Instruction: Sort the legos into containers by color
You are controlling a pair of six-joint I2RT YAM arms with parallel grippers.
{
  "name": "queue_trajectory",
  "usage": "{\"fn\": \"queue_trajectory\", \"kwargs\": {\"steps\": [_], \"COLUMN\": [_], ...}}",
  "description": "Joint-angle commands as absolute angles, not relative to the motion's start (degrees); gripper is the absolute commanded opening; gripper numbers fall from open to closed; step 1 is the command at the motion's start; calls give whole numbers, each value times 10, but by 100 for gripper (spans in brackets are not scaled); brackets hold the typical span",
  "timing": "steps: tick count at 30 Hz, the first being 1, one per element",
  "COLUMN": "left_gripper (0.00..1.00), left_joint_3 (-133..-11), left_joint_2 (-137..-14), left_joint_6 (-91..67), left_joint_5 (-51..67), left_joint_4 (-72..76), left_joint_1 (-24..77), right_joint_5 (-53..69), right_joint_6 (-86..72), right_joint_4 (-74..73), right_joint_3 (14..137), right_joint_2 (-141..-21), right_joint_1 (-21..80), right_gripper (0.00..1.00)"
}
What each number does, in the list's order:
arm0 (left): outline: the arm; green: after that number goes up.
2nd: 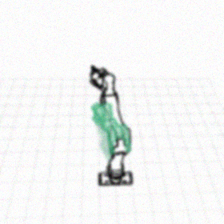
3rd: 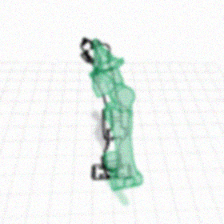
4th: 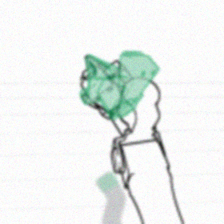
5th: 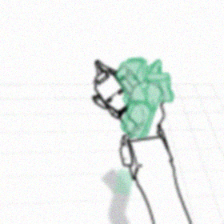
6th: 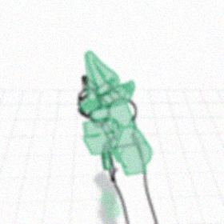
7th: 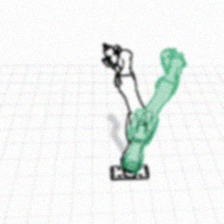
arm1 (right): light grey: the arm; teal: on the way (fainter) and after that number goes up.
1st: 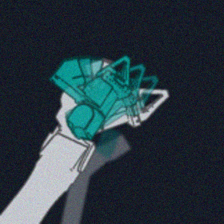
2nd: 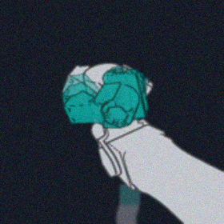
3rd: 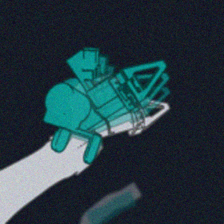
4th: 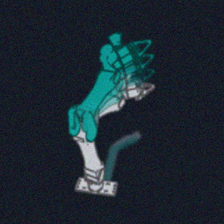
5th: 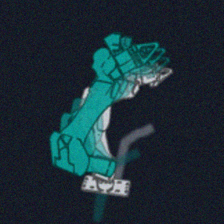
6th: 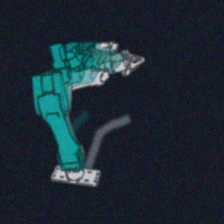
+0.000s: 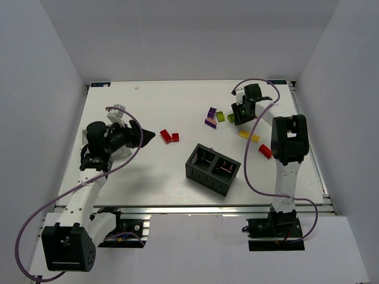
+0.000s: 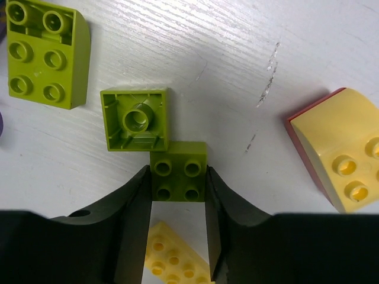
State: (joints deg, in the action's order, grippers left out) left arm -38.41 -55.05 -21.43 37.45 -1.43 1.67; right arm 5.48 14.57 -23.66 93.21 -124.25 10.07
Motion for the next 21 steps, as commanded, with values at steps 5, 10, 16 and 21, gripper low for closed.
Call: {"fn": "queue_trajectory", "kwargs": {"steps": [5,10,16,21], "left_gripper": [83,84,84,85], "left_joint_3": [-397,-390,-385,-454], "left_joint_2": [-527,-527,-586,-620], "left_joint_6": [-207,-215,-314,-353], "left_joint_5": [370,385,503,511], "left_joint_4": [-16,-4,137,103], "left_joint_1": [18,18,18,44], "right_joint_5": [47,82,312,478], "right_joint_6": [168,234,359,522], "right_joint_4": [-238,-250,-320,-370], "right_joint_3": [938,937,952,890], "right_joint_2": [-1222,-1123,-1012,-927], "right_joint_1": [101,103,122,174], "right_gripper": [23,9,2,4]}}
